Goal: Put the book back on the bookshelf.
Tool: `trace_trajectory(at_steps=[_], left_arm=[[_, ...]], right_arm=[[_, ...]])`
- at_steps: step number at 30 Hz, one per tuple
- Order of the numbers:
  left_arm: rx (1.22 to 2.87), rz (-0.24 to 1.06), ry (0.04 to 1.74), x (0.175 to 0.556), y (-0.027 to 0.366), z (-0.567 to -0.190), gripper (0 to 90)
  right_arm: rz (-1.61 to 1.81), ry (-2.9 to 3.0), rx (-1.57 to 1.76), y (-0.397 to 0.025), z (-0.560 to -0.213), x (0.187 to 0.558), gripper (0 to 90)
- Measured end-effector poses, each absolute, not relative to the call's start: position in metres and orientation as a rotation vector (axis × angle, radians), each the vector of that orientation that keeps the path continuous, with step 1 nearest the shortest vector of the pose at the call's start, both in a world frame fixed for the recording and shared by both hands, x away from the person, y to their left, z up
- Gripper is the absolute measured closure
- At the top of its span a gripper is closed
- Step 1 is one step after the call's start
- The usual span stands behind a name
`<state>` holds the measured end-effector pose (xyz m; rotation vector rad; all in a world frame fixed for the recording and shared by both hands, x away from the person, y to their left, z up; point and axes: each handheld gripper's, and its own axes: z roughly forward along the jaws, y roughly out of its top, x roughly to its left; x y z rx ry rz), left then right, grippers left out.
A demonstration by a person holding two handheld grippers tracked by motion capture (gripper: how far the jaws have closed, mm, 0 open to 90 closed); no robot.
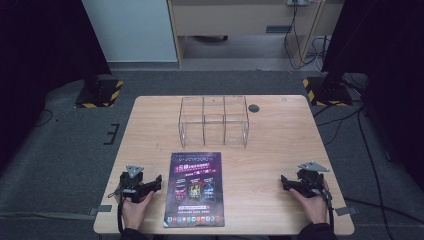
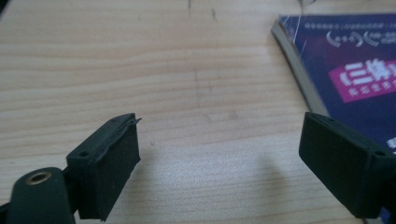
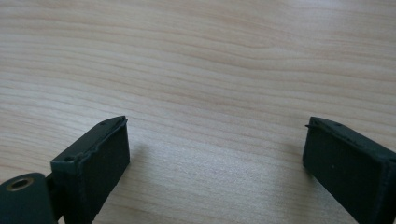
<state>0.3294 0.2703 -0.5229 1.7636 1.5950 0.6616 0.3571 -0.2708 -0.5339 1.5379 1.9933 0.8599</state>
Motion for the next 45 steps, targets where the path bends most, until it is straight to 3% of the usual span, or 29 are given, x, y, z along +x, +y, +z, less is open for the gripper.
trace_trajectory(at_steps=[17, 45], left_arm=[[1.689, 0.643, 1.509, 0.315, 0.260, -0.507, 17.4], [1.687, 0.615, 1.445, 0.316, 0.243, -0.501, 22.7]], right_arm=[[1.048, 1.921, 1.513, -0.260, -0.503, 0.344, 9.5], [1.265, 2.022, 1.343, -0.185, -0.461, 0.350, 11.6]])
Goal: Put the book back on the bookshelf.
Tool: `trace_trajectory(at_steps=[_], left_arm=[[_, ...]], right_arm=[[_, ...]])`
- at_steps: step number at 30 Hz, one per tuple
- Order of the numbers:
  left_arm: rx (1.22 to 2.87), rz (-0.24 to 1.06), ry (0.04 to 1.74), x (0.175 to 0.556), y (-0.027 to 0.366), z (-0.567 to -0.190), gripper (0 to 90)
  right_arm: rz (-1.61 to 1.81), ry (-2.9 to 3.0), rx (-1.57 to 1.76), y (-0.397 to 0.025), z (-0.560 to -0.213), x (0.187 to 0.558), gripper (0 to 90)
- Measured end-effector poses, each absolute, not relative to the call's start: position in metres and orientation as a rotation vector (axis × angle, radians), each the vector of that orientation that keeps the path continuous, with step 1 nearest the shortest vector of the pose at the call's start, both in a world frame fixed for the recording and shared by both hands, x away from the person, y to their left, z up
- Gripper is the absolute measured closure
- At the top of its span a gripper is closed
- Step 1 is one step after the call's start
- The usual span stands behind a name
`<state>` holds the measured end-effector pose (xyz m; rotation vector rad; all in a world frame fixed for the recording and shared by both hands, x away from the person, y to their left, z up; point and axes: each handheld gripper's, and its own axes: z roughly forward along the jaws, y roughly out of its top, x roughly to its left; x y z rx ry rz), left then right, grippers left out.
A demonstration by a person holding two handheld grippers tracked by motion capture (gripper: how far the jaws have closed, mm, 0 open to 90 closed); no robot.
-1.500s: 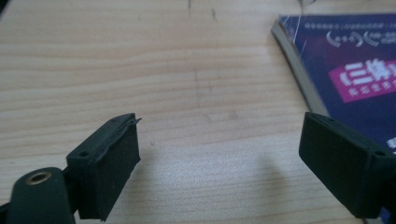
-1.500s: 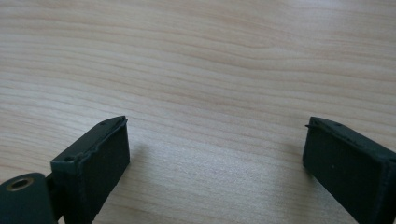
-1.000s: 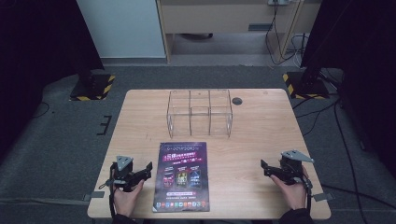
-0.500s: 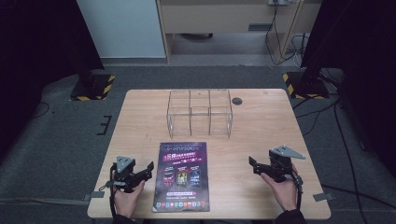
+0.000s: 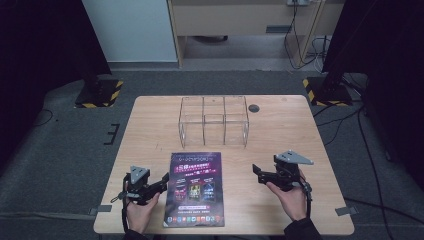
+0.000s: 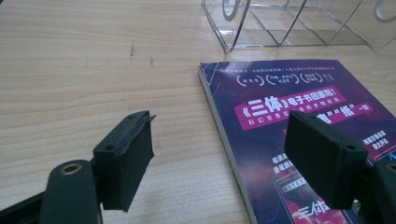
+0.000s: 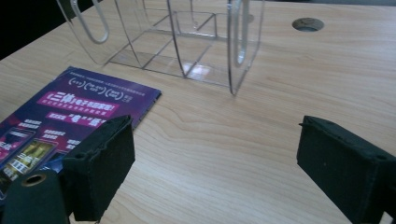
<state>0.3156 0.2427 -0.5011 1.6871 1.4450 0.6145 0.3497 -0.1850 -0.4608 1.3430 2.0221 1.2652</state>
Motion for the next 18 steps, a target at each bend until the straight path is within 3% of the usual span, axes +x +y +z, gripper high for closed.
trace_trajectory(at_steps=[18], left_arm=[[1.707, 0.565, 1.435, 0.327, 0.231, -0.508, 23.9]], right_arm=[[1.333, 2.059, 1.259, -0.144, -0.439, 0.356, 9.9]])
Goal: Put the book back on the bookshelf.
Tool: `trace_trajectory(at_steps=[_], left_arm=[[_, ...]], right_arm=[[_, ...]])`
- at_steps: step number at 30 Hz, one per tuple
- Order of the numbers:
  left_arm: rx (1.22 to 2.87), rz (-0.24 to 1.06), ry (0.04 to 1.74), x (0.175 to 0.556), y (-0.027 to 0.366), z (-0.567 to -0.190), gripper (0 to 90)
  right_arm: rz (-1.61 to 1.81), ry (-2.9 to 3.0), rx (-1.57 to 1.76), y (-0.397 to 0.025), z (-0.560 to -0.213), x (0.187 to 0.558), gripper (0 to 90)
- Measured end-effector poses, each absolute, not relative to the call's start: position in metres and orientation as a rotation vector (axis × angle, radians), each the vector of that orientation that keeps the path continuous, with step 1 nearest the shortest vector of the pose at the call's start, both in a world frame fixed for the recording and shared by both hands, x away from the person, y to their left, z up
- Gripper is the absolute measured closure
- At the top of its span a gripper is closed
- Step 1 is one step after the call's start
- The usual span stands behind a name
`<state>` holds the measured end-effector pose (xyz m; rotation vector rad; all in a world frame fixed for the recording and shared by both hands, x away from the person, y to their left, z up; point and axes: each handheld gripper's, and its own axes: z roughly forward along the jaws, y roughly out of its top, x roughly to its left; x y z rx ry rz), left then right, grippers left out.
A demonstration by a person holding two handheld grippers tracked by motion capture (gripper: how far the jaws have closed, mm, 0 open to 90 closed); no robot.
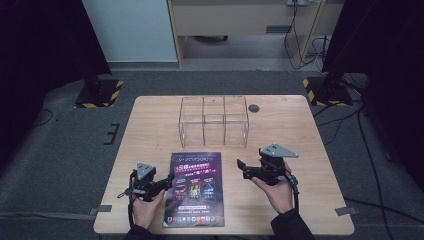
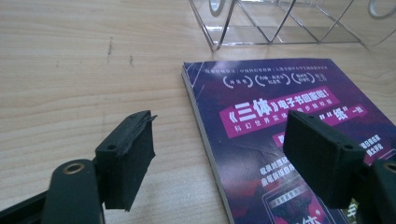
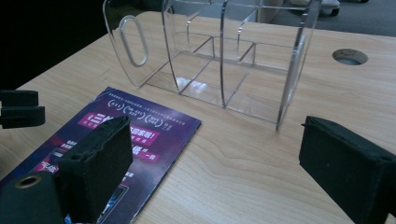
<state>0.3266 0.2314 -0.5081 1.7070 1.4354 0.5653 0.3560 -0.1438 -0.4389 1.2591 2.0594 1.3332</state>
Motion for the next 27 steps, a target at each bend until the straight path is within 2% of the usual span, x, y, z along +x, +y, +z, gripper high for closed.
trace_trajectory(at_steps=[17, 27], left_arm=[[1.783, 0.534, 1.440, 0.326, 0.225, -0.519, 27.1], [1.803, 0.510, 1.447, 0.326, 0.220, -0.522, 31.9]], right_arm=[[1.310, 2.160, 1.211, -0.107, -0.461, 0.358, 11.0], [1.257, 2.246, 1.205, -0.088, -0.481, 0.356, 15.9]])
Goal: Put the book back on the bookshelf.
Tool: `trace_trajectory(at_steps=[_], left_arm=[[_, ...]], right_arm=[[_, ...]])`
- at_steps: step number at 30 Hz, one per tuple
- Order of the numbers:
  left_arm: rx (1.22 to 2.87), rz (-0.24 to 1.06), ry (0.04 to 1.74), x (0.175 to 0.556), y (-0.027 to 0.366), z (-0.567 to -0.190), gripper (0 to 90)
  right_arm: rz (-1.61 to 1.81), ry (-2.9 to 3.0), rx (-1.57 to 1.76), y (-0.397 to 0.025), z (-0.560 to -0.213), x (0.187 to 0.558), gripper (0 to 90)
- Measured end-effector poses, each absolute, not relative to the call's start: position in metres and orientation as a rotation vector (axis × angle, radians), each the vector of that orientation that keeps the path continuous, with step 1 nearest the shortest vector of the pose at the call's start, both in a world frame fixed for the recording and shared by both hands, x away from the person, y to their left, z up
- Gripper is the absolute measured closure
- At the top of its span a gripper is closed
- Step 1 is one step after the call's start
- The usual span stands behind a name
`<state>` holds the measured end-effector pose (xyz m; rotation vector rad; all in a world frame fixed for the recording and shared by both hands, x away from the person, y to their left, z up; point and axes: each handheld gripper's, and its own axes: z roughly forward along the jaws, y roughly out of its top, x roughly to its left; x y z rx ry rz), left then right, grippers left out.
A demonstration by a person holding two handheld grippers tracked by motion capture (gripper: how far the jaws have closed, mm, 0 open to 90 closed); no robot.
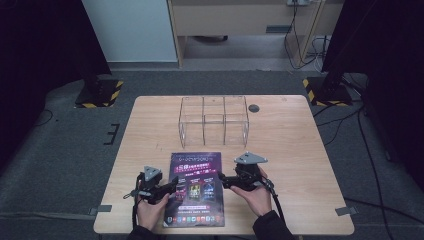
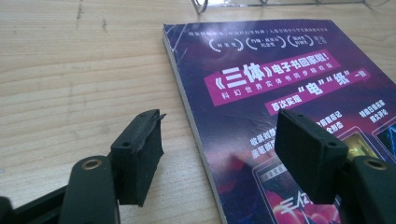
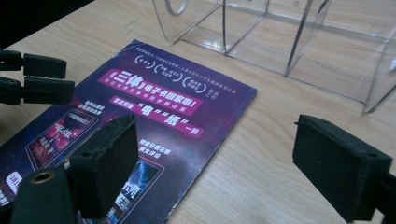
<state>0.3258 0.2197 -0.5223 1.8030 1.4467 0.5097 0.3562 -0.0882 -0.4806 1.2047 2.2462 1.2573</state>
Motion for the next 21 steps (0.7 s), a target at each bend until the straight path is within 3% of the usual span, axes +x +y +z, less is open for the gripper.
trace_trajectory(at_steps=[21], left_arm=[[1.823, 0.487, 1.469, 0.330, 0.216, -0.531, 35.9]], right_arm=[[1.220, 2.382, 1.214, -0.058, -0.521, 0.349, 25.6]])
